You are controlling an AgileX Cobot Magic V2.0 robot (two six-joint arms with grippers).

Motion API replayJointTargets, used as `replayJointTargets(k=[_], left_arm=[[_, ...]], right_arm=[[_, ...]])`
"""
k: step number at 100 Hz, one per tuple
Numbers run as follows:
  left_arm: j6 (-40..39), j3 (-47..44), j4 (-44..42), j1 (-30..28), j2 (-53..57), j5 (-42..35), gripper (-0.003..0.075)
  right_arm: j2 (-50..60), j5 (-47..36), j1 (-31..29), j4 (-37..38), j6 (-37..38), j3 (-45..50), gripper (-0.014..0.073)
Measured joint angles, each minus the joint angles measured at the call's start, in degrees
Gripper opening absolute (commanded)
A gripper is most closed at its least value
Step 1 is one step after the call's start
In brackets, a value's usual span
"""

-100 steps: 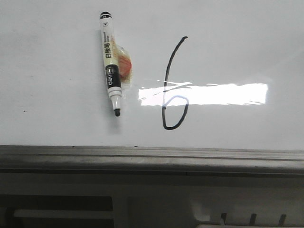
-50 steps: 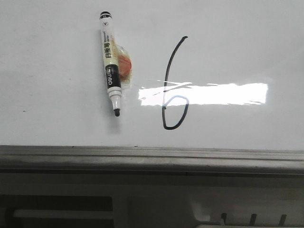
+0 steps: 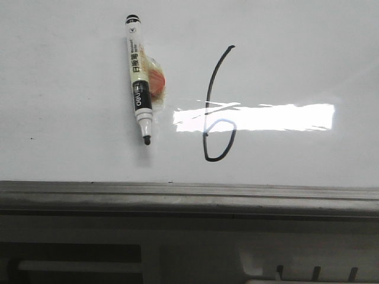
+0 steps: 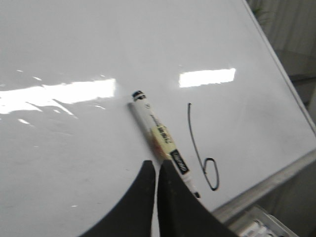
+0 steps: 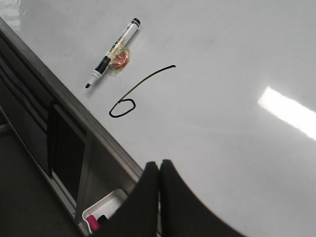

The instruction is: Write number 6 on whiteboard

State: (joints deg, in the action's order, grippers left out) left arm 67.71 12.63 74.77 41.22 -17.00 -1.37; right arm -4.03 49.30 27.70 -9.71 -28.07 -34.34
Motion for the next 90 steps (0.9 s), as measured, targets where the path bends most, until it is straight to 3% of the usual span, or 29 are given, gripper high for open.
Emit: replayJointTargets(k=[8, 13, 27, 37, 46, 62, 90], left_arm=[[-2.34, -1.16, -11.11, -5.04, 2.68, 2.79, -0.0019], [-8.22, -1.33, -23.44, -8.16, 4.25, 6.01, -0.0019], [-36.08, -3.31, -50.86, -17.48, 6.91, 12.41, -0.0019], [-50.87, -5.92, -61.81, -23.21, 8.75, 13.8, -0.0019], [-56.13, -8.18, -66.59, -26.48, 10.44, 14.19, -0.0019], [-58.12, -10.92, -70.52, -27.78, 13.2, 16.02, -0.0019], [-58.56, -12.84, -67.98, -27.87, 15.5, 19.11, -0.0019]], right_arm=[[0.0, 0.0, 0.0, 0.0, 0.0, 0.0, -0.0055], [0.0, 0.0, 0.0, 0.0, 0.0, 0.0, -0.0055], [0.0, 0.0, 0.0, 0.0, 0.05, 0.0, -0.0055], [0.0, 0.0, 0.0, 0.0, 0.05, 0.0, -0.0055], [0.0, 0.0, 0.0, 0.0, 0.05, 0.0, -0.0055], [0.0, 0.0, 0.0, 0.0, 0.05, 0.0, -0.0055], [0.0, 0.0, 0.0, 0.0, 0.05, 0.0, -0.0055]])
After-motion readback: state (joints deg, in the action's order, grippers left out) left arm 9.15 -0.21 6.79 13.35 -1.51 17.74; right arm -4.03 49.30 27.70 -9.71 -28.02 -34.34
